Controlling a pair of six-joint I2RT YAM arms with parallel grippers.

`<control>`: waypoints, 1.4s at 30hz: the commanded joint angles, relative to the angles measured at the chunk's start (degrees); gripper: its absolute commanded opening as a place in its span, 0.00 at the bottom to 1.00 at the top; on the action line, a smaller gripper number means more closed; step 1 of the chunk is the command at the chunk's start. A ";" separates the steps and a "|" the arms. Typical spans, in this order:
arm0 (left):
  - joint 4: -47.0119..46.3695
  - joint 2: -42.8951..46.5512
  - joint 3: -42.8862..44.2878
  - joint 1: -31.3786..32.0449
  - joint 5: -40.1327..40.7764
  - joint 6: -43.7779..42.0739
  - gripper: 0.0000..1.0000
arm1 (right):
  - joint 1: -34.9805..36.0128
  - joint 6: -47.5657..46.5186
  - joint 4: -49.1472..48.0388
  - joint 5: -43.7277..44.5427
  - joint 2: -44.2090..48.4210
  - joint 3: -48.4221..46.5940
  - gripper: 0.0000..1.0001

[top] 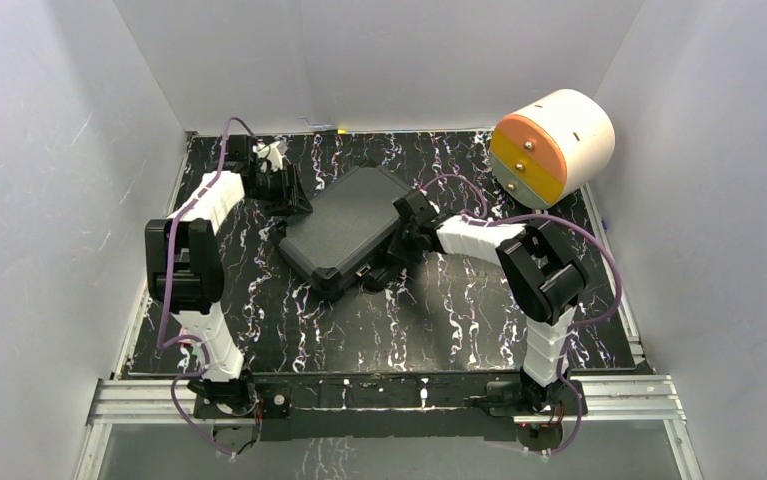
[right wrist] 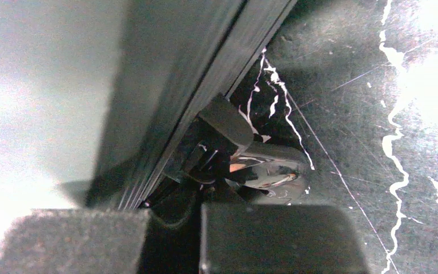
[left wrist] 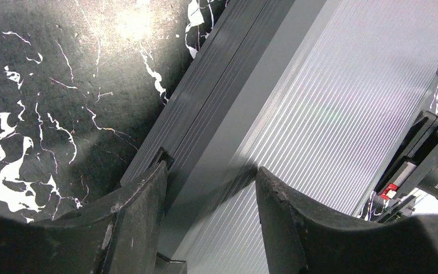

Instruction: Pack up texas hold em set

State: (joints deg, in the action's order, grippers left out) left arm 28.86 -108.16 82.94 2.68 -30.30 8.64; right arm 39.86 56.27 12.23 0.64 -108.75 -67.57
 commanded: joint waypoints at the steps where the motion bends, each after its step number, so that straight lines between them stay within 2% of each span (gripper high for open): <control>1: 7.13 -1.56 -4.84 3.06 -4.22 1.94 0.44 | 0.37 3.04 -8.63 2.95 -5.53 -1.63 0.01; 6: 7.06 -0.16 -3.30 3.04 -2.60 2.87 0.43 | 0.60 2.09 -9.79 4.56 -2.21 0.01 0.02; 11: 7.19 2.02 4.68 3.03 2.90 5.06 0.47 | 0.73 -1.89 -7.90 6.03 7.78 2.89 0.09; 16: 8.89 3.56 15.40 2.41 11.64 6.66 0.53 | 0.68 -4.75 -1.69 8.61 19.48 5.50 0.16; 19: 9.53 6.70 18.03 2.21 16.50 6.62 0.55 | 0.73 -6.69 5.14 12.14 26.96 7.41 0.19; 21: 9.33 10.74 16.71 2.24 18.24 6.41 0.57 | 0.70 -7.22 10.87 16.82 32.10 8.61 0.24; 25: 8.20 23.38 9.16 2.29 21.13 5.94 0.65 | 0.56 -12.33 21.93 28.91 43.83 8.58 0.48; 29: 7.18 37.22 2.47 2.25 24.01 4.97 0.74 | 0.46 -18.78 30.95 36.96 53.94 3.43 0.67; 31: 6.10 43.85 -1.13 2.26 26.36 5.44 0.82 | 0.48 -20.83 34.44 40.51 57.45 0.09 0.75; 34: 4.45 53.07 -5.64 2.30 31.02 7.37 0.98 | 0.41 -24.31 36.86 43.58 61.11 -4.28 0.79; 39: 4.58 65.92 -10.74 2.28 37.56 4.66 0.98 | 0.43 -27.91 37.82 46.74 65.98 -10.56 0.83; 41: 5.97 70.11 -11.26 2.29 39.42 3.09 0.98 | 0.46 -28.99 37.61 47.25 67.88 -12.47 0.87; 42: 8.03 72.33 -10.40 2.33 40.56 2.45 0.98 | 0.47 -29.81 37.37 47.64 69.39 -13.44 0.94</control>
State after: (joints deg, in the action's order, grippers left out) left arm 34.37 -38.46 72.01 5.02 5.85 13.34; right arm 40.49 29.45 49.80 45.21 -41.23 -77.95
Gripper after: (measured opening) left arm 0.983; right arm 0.871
